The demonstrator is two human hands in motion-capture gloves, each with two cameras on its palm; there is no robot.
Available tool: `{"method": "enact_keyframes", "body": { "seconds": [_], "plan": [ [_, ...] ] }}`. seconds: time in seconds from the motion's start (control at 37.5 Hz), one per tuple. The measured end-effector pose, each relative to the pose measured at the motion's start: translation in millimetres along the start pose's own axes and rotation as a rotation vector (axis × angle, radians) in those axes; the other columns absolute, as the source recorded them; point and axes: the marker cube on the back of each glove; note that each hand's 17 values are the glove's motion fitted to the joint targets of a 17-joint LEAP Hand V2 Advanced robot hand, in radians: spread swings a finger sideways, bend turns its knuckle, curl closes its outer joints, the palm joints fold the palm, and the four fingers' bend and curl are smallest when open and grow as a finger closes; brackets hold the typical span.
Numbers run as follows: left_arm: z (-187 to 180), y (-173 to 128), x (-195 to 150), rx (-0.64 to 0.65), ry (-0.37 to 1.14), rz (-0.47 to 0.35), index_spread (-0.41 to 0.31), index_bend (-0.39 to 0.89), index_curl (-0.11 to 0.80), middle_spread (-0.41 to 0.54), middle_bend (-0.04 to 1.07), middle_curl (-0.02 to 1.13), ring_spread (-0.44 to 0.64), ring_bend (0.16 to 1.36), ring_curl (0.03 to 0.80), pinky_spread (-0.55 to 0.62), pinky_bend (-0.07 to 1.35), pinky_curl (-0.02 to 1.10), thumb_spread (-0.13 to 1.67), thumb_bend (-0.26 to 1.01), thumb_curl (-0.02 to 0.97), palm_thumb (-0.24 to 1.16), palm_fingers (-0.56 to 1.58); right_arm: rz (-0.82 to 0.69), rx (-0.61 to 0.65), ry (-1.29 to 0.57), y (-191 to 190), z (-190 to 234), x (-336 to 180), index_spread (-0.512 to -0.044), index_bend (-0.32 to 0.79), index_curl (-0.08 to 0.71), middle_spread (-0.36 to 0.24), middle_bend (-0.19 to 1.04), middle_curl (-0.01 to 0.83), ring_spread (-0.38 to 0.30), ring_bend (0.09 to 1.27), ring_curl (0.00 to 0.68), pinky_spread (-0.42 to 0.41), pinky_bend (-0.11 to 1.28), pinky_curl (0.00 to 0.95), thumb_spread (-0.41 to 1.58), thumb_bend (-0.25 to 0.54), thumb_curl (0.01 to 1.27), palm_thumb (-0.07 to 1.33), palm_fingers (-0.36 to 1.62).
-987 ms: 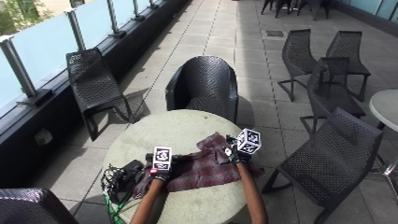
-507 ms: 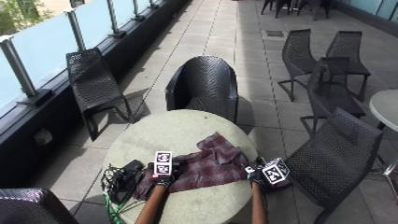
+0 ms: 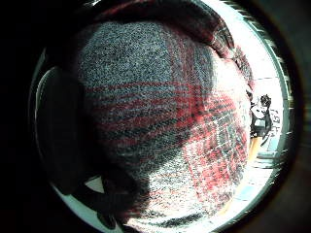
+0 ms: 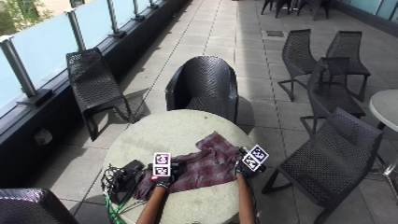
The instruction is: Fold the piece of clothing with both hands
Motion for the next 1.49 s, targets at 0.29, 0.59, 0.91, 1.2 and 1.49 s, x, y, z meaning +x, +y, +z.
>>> {"method": "enact_keyframes", "body": {
  "seconds": [0.29, 0.59, 0.91, 1.2, 1.49],
  "plan": [
    [3, 13, -2, -0.139, 0.003, -0.019, -0.036, 0.13, 0.281, 0.073, 0.19, 0.38, 0.24, 0.65, 0.325, 0.46, 0.31, 0.37, 1.60, 0.01, 0.151, 0.18, 0.27, -0.012, 0.136, -0.048, 2, -9, -9, -0.336, 0.16, 0.239, -0.154, 0.21, 0.369, -0.254, 0.62, 0.401, -0.306, 0.78, 0.394, 0.83, 0.085, 0.44, 1.00, 1.08],
    [-61, -6, -24, 0.073, 0.137, -0.071, -0.050, 0.15, 0.292, 0.037, 0.18, 0.37, 0.18, 0.64, 0.319, 0.41, 0.34, 0.37, 1.55, 0.07, 0.210, 0.32, 0.37, -0.312, 0.180, -0.262, 44, -45, -95, -0.331, 0.09, 0.245, -0.209, 0.18, 0.392, -0.275, 0.55, 0.408, -0.321, 0.74, 0.382, 0.67, 0.015, 0.51, 1.06, 1.09],
    [-113, 6, -102, 0.226, 0.137, -0.189, -0.079, 0.15, 0.305, 0.003, 0.18, 0.37, 0.14, 0.62, 0.314, 0.38, 0.32, 0.37, 1.53, 0.09, 0.243, 0.39, 0.44, -0.978, 0.246, -0.145, 175, 33, -242, -0.325, 0.09, 0.240, -0.226, 0.17, 0.400, -0.286, 0.52, 0.416, -0.322, 0.72, 0.380, 0.54, -0.029, 0.58, 1.05, 1.10],
    [-120, 30, -159, 0.256, 0.211, -0.314, -0.086, 0.13, 0.304, -0.006, 0.18, 0.37, 0.12, 0.61, 0.315, 0.36, 0.32, 0.37, 1.55, 0.12, 0.265, 0.46, 0.45, -1.257, 0.468, 0.088, 264, 138, -293, -0.323, 0.09, 0.236, -0.237, 0.17, 0.397, -0.290, 0.51, 0.424, -0.318, 0.71, 0.380, 0.51, -0.028, 0.61, 1.06, 1.09],
    [-96, 27, -165, 0.217, 0.145, -0.307, -0.078, 0.12, 0.294, -0.008, 0.18, 0.37, 0.12, 0.61, 0.316, 0.36, 0.31, 0.37, 1.56, 0.14, 0.279, 0.49, 0.45, -1.375, 0.228, 0.315, 285, 163, -260, -0.328, -0.01, 0.193, -0.239, 0.14, 0.385, -0.297, 0.53, 0.433, -0.310, 0.74, 0.387, 0.52, -0.027, 0.64, 1.05, 0.97]
  ]
}}
